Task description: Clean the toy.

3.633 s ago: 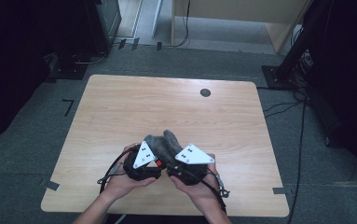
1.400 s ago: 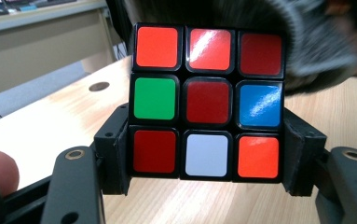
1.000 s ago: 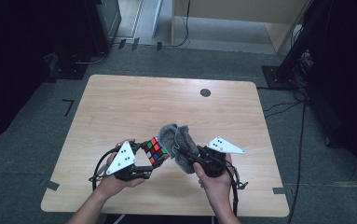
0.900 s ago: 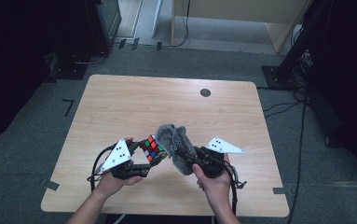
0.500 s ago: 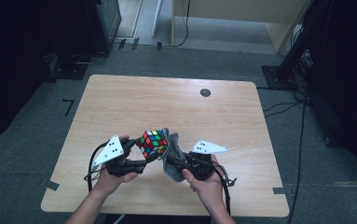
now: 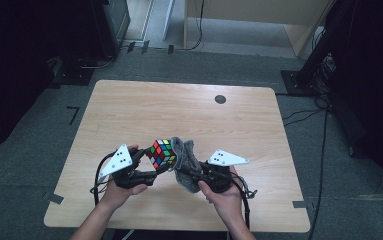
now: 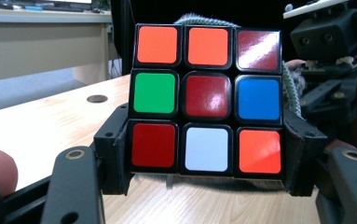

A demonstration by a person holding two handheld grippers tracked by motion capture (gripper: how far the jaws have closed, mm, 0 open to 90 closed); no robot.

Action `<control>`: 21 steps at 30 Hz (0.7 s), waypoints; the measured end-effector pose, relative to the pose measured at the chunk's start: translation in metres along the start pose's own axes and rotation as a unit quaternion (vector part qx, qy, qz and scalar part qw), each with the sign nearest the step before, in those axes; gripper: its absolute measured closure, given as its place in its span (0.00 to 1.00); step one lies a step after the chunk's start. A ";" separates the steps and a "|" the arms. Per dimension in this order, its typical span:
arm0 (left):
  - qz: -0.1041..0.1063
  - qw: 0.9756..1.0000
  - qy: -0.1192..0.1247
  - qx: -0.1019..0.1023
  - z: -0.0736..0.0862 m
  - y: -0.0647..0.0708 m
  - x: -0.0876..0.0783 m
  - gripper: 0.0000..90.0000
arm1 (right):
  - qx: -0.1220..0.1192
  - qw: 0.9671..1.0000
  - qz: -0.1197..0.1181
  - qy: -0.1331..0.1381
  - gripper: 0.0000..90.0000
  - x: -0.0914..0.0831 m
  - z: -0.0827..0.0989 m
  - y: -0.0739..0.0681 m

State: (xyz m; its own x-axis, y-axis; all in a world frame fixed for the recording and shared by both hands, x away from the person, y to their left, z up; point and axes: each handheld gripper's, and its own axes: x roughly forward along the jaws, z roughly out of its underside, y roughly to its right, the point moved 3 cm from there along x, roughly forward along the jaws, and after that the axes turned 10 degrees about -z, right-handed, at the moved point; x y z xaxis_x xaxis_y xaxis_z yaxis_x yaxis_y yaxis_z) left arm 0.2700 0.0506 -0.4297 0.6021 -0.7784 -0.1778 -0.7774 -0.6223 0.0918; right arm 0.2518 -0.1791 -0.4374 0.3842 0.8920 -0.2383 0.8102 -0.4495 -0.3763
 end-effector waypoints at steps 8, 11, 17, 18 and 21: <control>0.019 1.000 0.005 -0.018 -0.003 0.004 0.000 0.37 | -0.002 1.000 -0.011 0.002 0.77 0.003 0.003 -0.001; 0.021 1.000 0.006 -0.020 -0.004 0.003 -0.001 0.38 | -0.007 0.999 -0.018 -0.031 0.77 0.015 0.011 -0.002; 0.029 0.999 0.004 -0.016 -0.003 0.006 0.000 0.38 | -0.029 0.999 0.018 0.024 0.76 -0.001 0.000 -0.001; 0.030 0.999 0.003 -0.014 -0.003 0.007 0.001 0.38 | -0.026 0.999 0.020 0.038 0.76 -0.004 -0.001 0.000; 0.031 0.999 0.005 -0.014 -0.003 0.008 0.001 0.38 | -0.027 0.999 0.013 0.029 0.76 0.000 0.002 0.000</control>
State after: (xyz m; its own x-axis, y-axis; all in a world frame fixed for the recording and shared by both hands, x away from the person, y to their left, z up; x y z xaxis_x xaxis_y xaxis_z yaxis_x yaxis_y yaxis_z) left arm 0.2646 0.0445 -0.4258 0.5553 -0.8158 -0.1615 -0.8074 -0.5754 0.1304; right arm 0.2508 -0.1789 -0.4391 0.4286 0.8825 -0.1937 0.8223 -0.4698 -0.3210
